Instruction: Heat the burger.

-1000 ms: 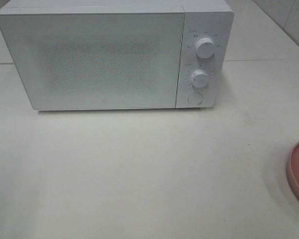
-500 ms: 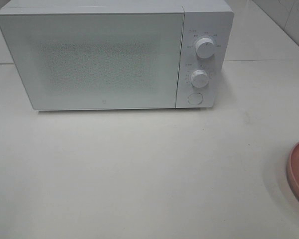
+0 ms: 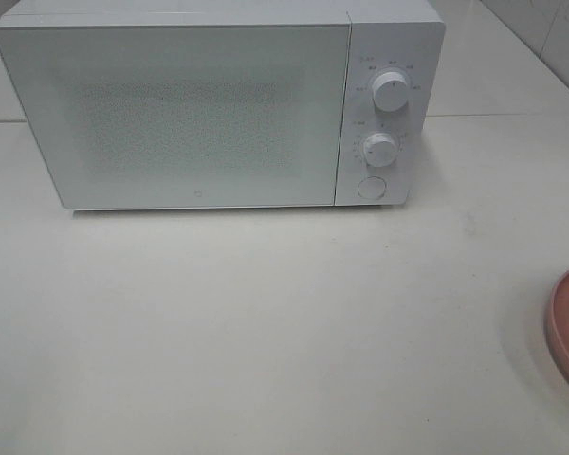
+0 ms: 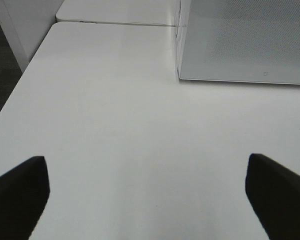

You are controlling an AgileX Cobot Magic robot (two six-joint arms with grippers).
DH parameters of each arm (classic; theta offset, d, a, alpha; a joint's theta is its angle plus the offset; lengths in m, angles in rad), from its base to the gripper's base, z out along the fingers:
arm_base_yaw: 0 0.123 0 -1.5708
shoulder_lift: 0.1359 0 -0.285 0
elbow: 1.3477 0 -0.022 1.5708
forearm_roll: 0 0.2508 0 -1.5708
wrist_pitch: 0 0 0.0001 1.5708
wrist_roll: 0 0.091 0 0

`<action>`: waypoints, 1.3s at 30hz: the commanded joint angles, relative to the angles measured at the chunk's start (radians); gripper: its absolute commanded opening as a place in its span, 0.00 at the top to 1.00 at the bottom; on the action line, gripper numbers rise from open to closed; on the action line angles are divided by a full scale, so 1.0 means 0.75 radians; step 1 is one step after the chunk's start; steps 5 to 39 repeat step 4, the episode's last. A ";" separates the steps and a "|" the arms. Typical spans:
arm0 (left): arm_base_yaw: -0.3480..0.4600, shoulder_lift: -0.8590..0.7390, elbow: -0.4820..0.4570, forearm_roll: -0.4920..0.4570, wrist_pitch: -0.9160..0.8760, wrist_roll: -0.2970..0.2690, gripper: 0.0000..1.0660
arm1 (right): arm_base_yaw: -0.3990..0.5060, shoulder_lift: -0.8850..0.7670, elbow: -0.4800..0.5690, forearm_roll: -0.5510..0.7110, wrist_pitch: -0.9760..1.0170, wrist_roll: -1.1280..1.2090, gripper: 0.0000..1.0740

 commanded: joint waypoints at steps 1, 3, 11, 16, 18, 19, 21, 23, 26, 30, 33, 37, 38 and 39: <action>0.003 -0.033 0.003 -0.015 -0.005 0.001 0.06 | -0.009 -0.036 0.004 0.000 -0.013 -0.011 0.30; 0.003 -0.033 0.003 -0.015 -0.005 0.001 0.06 | -0.009 -0.036 0.004 0.000 -0.013 -0.011 0.30; 0.003 -0.033 0.003 -0.015 -0.005 0.001 0.06 | -0.009 -0.036 0.004 0.000 -0.013 -0.011 0.30; 0.003 -0.033 0.003 -0.015 -0.005 0.001 0.06 | -0.009 -0.036 0.004 0.000 -0.013 -0.011 0.30; 0.003 -0.033 0.003 -0.015 -0.005 0.001 0.06 | -0.009 -0.036 0.004 0.000 -0.013 -0.011 0.30; 0.003 -0.033 0.003 -0.015 -0.005 0.001 0.06 | -0.009 -0.036 0.004 0.000 -0.013 -0.011 0.30; 0.003 -0.033 0.003 -0.015 -0.005 0.001 0.06 | -0.009 -0.036 0.004 0.000 -0.013 -0.011 0.30; 0.003 -0.033 0.003 -0.015 -0.005 0.001 0.06 | -0.009 -0.036 0.004 0.000 -0.013 -0.011 0.30; 0.003 -0.033 0.003 -0.015 -0.005 0.001 0.06 | -0.009 -0.036 0.004 0.000 -0.013 -0.011 0.30; 0.003 -0.033 0.003 -0.015 -0.005 0.001 0.06 | -0.009 -0.036 0.004 0.000 -0.013 -0.011 0.30; 0.003 -0.033 0.003 -0.015 -0.005 0.001 0.06 | -0.009 -0.036 0.004 0.000 -0.013 -0.011 0.30; 0.003 -0.033 0.003 -0.015 -0.005 0.001 0.06 | -0.009 -0.036 0.004 0.000 -0.013 -0.011 0.30; 0.003 -0.033 0.003 -0.015 -0.005 0.001 0.06 | -0.009 -0.036 0.004 0.000 -0.013 -0.011 0.30; 0.003 -0.033 0.003 -0.015 -0.005 0.001 0.06 | -0.009 -0.036 0.004 0.000 -0.013 -0.011 0.30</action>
